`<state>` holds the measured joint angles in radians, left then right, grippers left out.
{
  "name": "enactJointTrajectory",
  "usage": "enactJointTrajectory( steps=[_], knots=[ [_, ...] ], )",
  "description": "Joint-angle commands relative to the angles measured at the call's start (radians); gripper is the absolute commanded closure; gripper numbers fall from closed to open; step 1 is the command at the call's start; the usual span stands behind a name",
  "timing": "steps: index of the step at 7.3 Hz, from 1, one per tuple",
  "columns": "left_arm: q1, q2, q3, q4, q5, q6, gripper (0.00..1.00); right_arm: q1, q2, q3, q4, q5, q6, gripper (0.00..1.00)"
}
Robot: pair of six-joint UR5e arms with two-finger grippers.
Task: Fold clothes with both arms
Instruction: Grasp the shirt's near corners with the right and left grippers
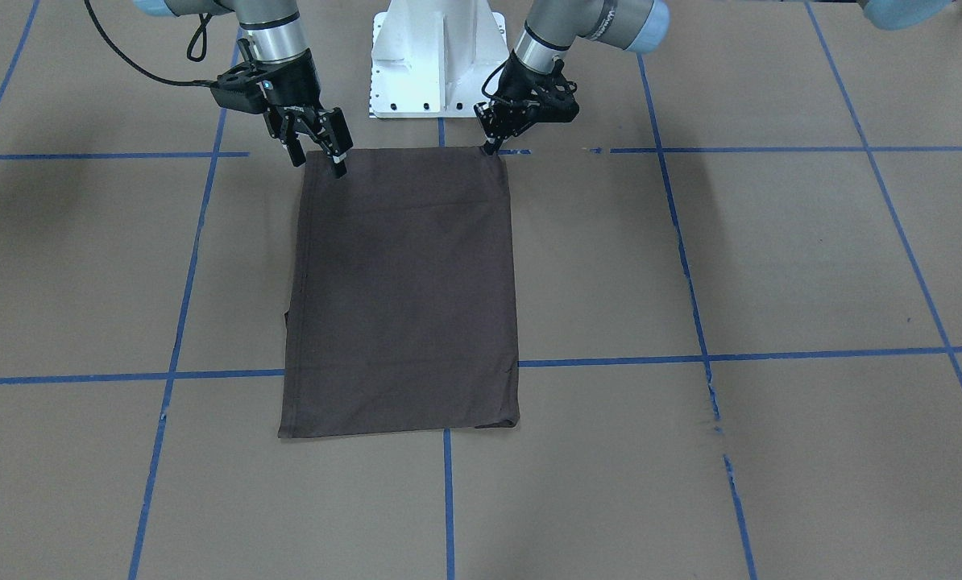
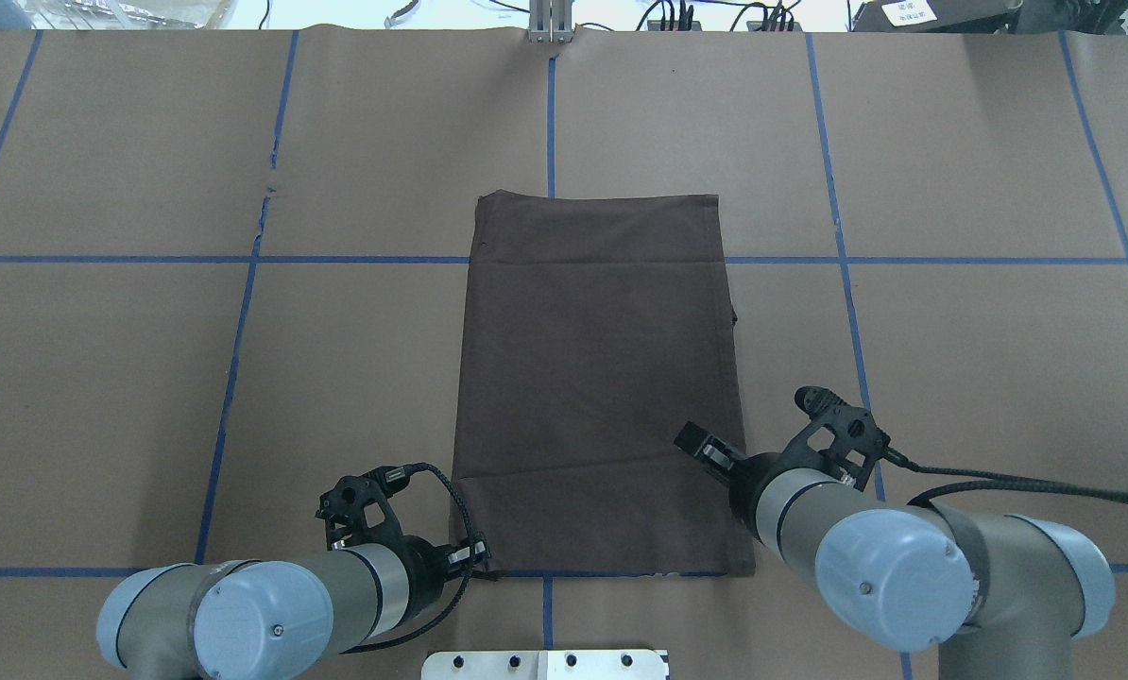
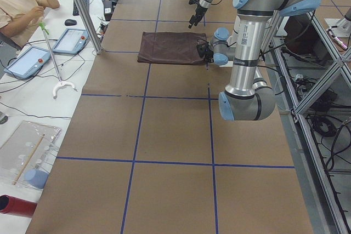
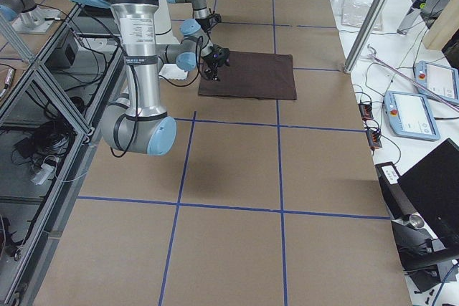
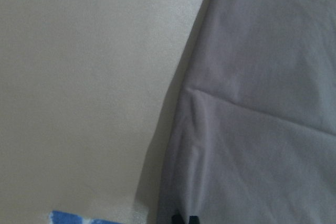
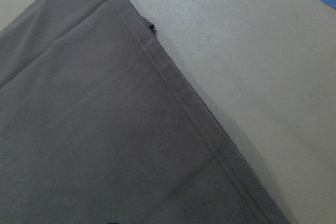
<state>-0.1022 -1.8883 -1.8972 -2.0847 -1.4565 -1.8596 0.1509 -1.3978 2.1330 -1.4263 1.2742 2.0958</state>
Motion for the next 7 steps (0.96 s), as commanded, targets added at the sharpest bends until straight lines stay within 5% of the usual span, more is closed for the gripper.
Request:
enactJointTrajectory(
  steps=[1, 7],
  knots=[
    [-0.001, 0.000, 0.000, 0.000, 0.015, 0.000, 1.00, -0.123, 0.014, -0.007, -0.118, -0.108, 0.122, 0.02],
    [0.007, 0.000, -0.003, 0.000, 0.019, -0.006, 1.00, -0.189, 0.108, -0.107, -0.204, -0.142, 0.254, 0.19]
  ],
)
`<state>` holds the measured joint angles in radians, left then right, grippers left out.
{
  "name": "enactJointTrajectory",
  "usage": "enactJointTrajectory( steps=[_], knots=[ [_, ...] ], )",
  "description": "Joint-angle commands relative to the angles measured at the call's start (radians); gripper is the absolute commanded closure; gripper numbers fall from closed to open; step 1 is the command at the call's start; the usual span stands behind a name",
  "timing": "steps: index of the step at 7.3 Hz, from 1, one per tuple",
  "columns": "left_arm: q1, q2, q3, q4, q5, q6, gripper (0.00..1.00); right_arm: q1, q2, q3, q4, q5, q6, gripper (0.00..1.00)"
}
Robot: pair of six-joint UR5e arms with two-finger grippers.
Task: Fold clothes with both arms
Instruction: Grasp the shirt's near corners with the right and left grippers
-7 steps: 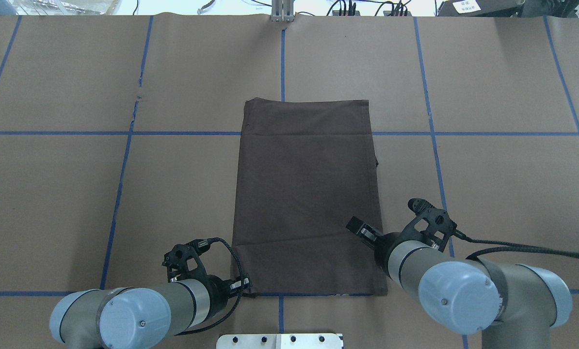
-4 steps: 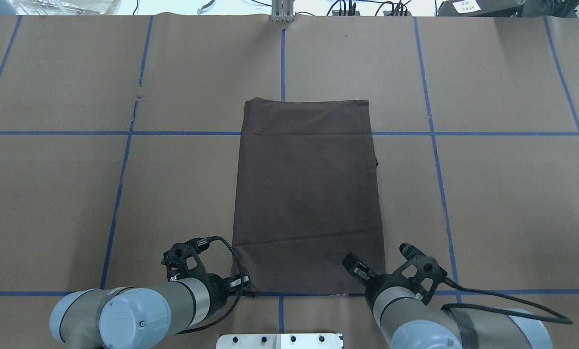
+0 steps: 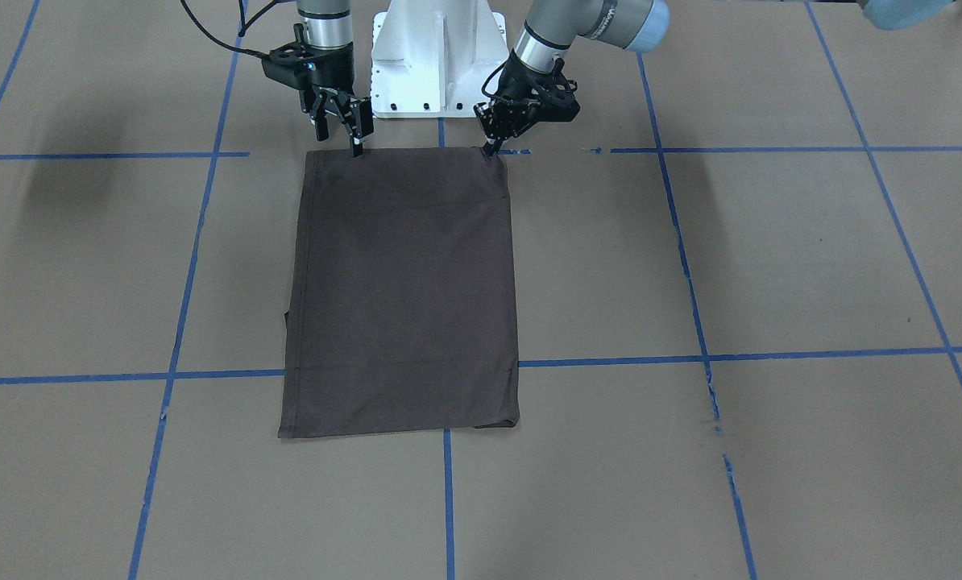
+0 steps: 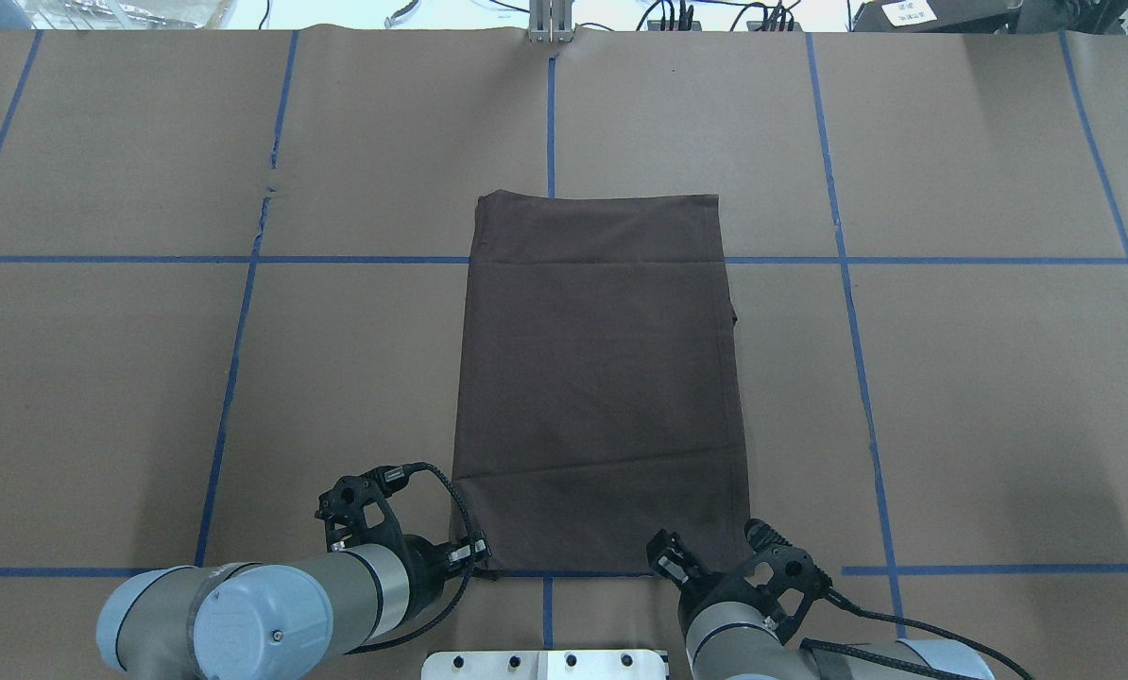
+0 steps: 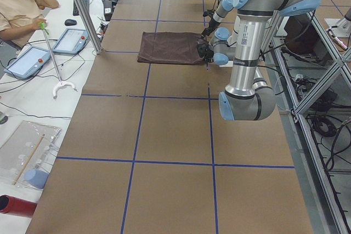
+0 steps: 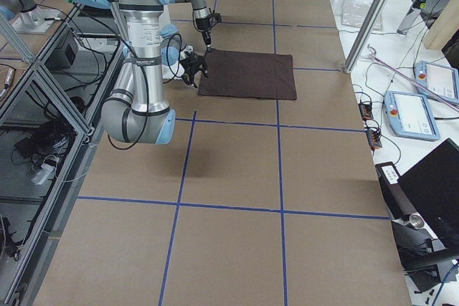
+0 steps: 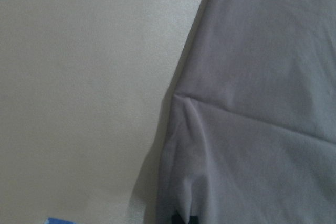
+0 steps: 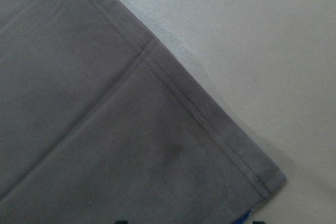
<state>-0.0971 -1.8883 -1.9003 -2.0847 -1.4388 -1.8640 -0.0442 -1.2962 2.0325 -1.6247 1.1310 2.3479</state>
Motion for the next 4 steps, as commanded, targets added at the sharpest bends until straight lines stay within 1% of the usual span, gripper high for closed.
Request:
enactJointTrajectory(
  steps=[1, 4],
  knots=[
    [0.004, 0.000, 0.000, 0.000, 0.001, -0.003, 1.00, 0.013, 0.006, -0.012, -0.007, 0.003, 0.001, 0.19],
    [0.005, 0.000, 0.000, -0.002, 0.001, -0.004, 1.00, 0.026, 0.024, -0.035, -0.007, 0.004, -0.007, 0.19]
  ],
)
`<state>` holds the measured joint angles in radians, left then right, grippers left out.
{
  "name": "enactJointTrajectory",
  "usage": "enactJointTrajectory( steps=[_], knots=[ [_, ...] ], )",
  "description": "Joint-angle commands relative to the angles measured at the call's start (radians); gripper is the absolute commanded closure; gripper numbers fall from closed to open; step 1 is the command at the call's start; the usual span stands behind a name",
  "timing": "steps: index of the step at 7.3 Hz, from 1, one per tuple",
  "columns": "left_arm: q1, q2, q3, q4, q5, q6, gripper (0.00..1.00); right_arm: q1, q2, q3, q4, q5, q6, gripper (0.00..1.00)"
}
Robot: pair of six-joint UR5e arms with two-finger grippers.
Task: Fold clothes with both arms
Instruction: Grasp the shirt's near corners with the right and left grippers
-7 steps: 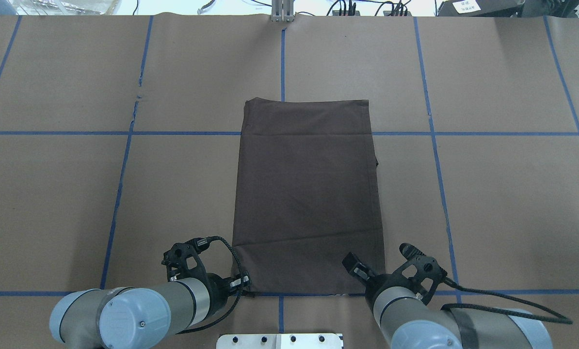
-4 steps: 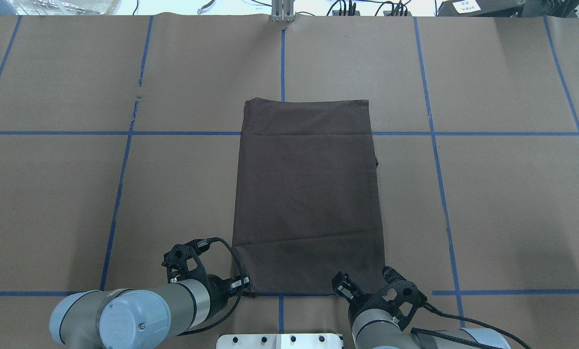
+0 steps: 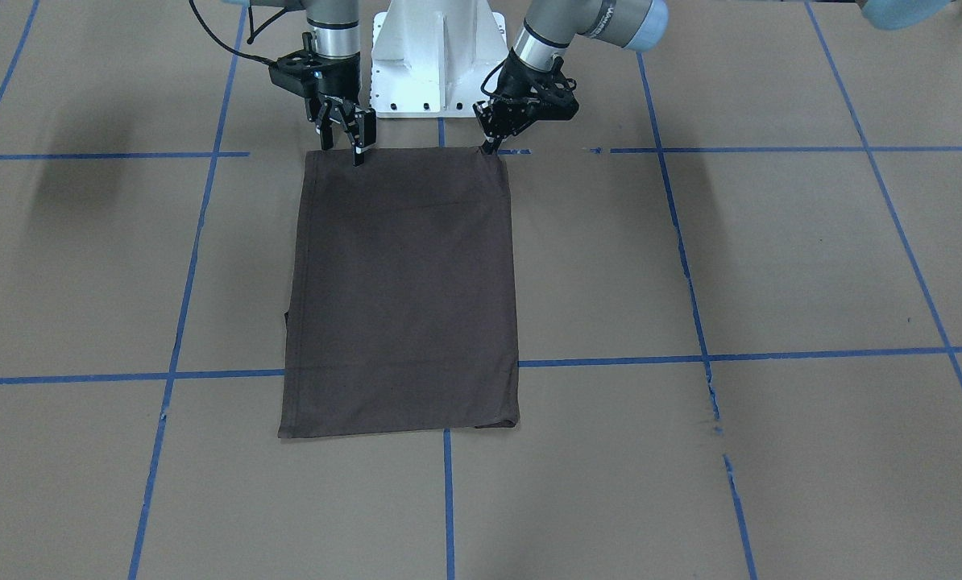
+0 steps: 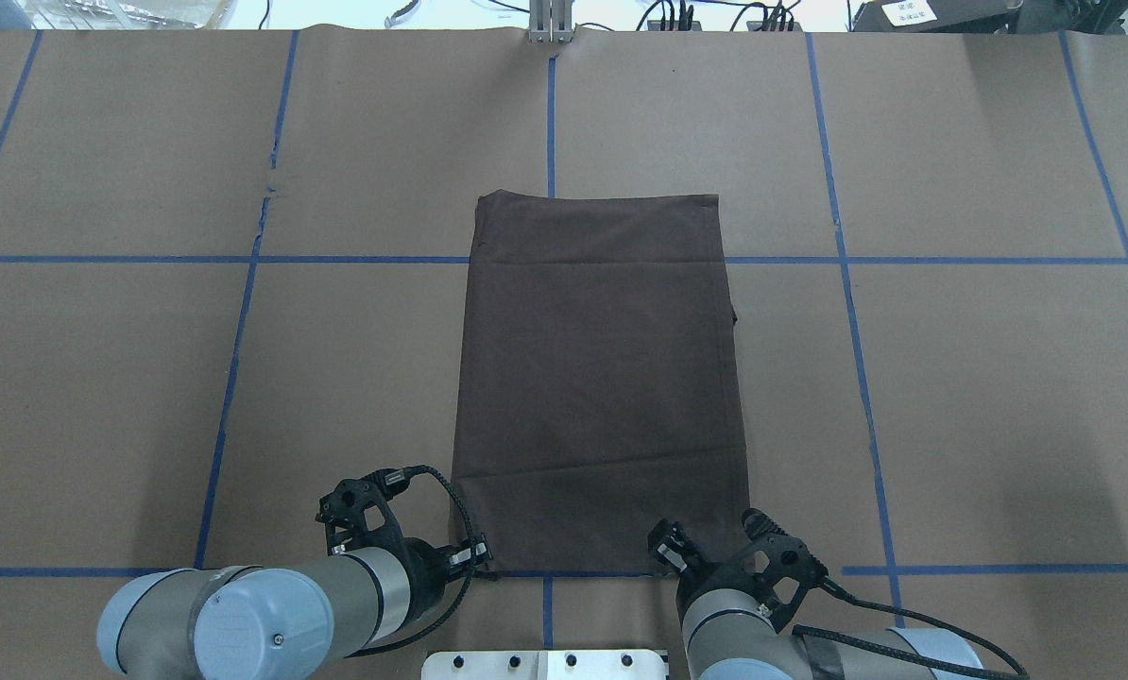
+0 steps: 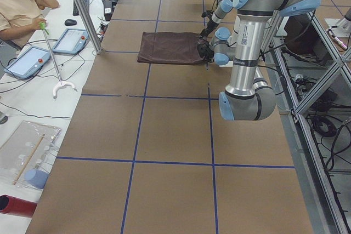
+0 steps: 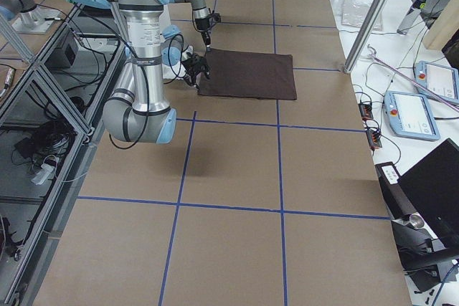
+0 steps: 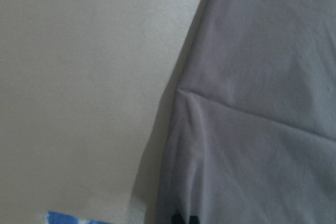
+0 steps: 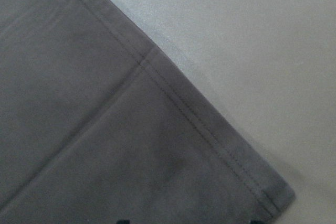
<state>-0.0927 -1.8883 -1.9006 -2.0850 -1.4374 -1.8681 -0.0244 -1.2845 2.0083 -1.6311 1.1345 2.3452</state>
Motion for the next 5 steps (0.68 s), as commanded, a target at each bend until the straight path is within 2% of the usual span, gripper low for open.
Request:
enactJointTrajectory(
  steps=[1, 5],
  knots=[
    [0.001, 0.000, 0.000, 0.000, 0.000, 0.000, 1.00, 0.012, 0.031, -0.029, -0.001, 0.001, -0.009, 0.19],
    [0.001, 0.000, 0.001, -0.001, 0.000, 0.000, 1.00, 0.015, 0.042, -0.054, -0.001, 0.004, -0.011, 0.21]
  ],
)
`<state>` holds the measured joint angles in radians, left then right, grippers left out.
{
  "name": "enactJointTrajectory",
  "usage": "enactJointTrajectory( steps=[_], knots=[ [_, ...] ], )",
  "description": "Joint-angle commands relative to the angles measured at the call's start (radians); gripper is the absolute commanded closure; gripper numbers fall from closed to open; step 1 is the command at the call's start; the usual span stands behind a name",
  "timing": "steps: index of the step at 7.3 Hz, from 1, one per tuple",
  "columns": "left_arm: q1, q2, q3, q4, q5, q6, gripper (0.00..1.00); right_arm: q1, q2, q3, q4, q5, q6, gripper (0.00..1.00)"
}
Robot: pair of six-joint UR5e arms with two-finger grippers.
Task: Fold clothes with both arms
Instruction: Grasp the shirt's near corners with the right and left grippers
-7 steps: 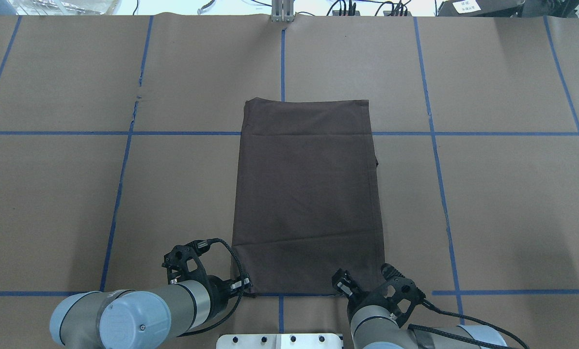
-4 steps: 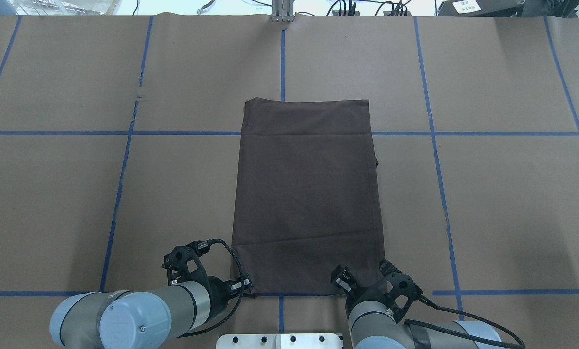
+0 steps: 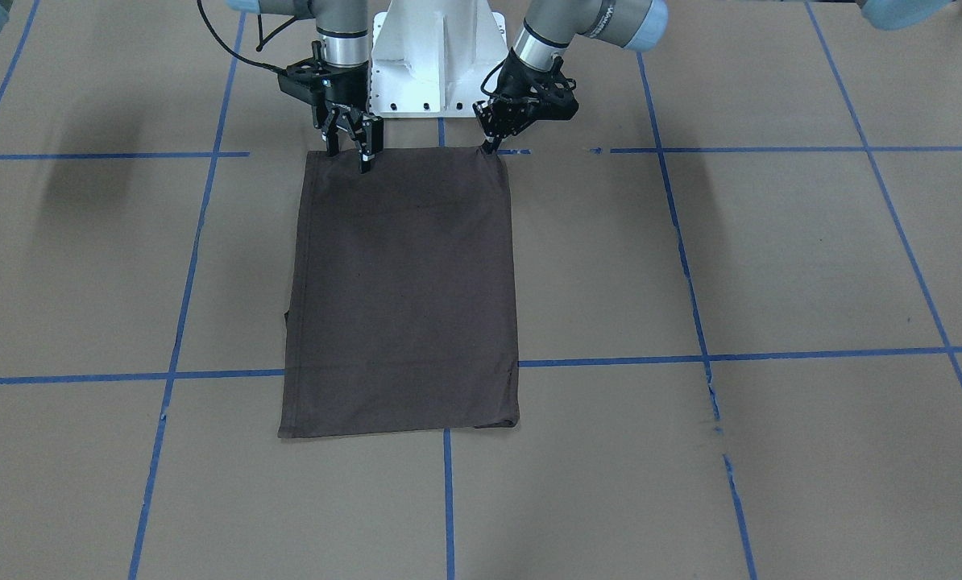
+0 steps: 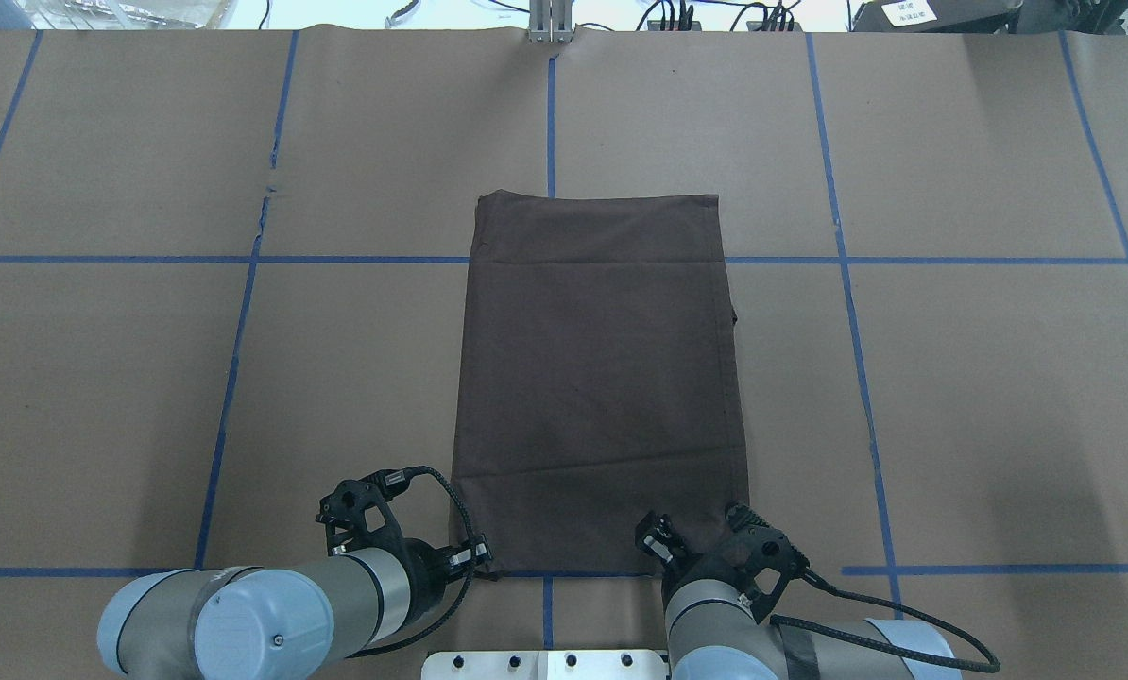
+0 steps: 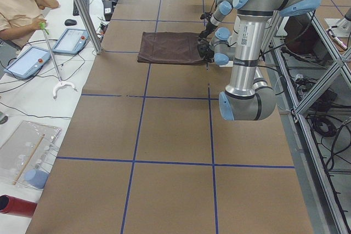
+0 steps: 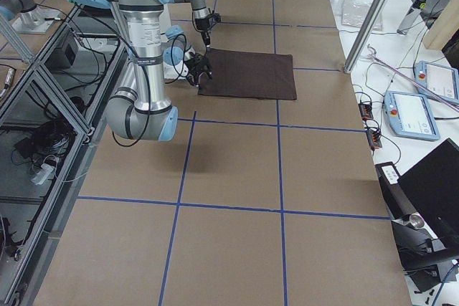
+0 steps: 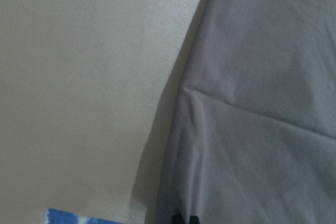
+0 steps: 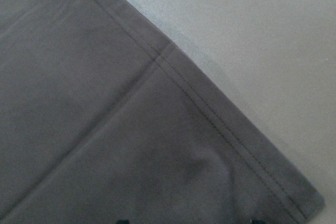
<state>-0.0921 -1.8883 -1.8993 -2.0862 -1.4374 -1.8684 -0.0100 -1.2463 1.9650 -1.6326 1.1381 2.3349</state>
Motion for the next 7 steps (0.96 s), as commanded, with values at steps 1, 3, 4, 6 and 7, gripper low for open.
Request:
enactJointTrajectory(
  steps=[1, 3, 4, 6, 7],
  knots=[
    [0.000, 0.000, 0.000, 0.000, 0.000, 0.000, 1.00, 0.005, 0.017, -0.011, 0.002, 0.000, 0.010, 0.43],
    [0.000, 0.000, 0.002, 0.000, 0.000, 0.002, 1.00, 0.005, 0.025, -0.015, 0.002, -0.001, 0.011, 1.00],
    [0.000, 0.000, 0.000, 0.000, 0.000, 0.002, 1.00, 0.008, 0.027, -0.012, 0.002, -0.001, 0.014, 1.00],
    [0.000, -0.002, 0.000, 0.000, 0.000, 0.002, 1.00, 0.012, 0.025, -0.006, 0.002, -0.001, 0.012, 1.00],
    [0.000, -0.002, 0.000, 0.000, 0.000, 0.002, 1.00, 0.013, 0.027, -0.005, 0.002, -0.001, 0.012, 1.00]
  ],
)
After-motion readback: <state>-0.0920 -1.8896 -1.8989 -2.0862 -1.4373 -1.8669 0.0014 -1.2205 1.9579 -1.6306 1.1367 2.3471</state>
